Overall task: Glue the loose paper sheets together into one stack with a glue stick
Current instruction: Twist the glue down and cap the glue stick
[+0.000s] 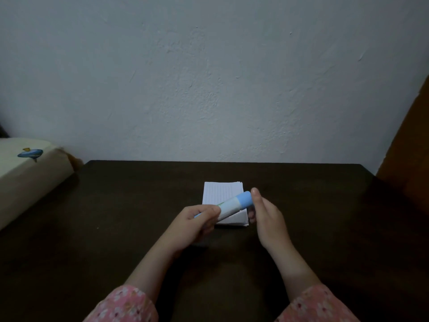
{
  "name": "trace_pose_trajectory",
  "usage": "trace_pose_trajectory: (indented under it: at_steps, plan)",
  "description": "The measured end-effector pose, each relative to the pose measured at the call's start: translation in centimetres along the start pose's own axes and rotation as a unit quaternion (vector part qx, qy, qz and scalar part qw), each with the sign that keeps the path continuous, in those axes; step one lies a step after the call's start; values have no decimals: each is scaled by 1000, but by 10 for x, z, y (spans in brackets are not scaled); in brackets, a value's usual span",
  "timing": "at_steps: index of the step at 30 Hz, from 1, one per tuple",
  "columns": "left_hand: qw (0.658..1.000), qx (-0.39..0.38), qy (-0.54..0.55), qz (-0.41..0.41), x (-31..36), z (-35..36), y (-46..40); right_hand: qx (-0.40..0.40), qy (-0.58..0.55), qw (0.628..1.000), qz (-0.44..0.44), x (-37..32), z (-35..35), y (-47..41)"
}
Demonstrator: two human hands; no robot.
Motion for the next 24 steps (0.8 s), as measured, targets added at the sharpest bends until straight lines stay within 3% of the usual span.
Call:
trace_pose_trajectory:
  at_steps: [6,13,24]
  plan:
    - [1000,-2,23,-19,1,1,2,-39,-79,994,-58,-7,5,0]
    - [994,3,-107,27,8,6,5,1,55,995,-86,-9,-5,2]
    - [984,5,-173,34,11,4,12,-24,106,994,-1,-2,-2,5]
Point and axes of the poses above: each hand's wrist, its own y-axis away from the middle knuckle, its own z-axis out of the palm, x = y × z, the point moved 9 cm from there along -y, towards the middle knuckle
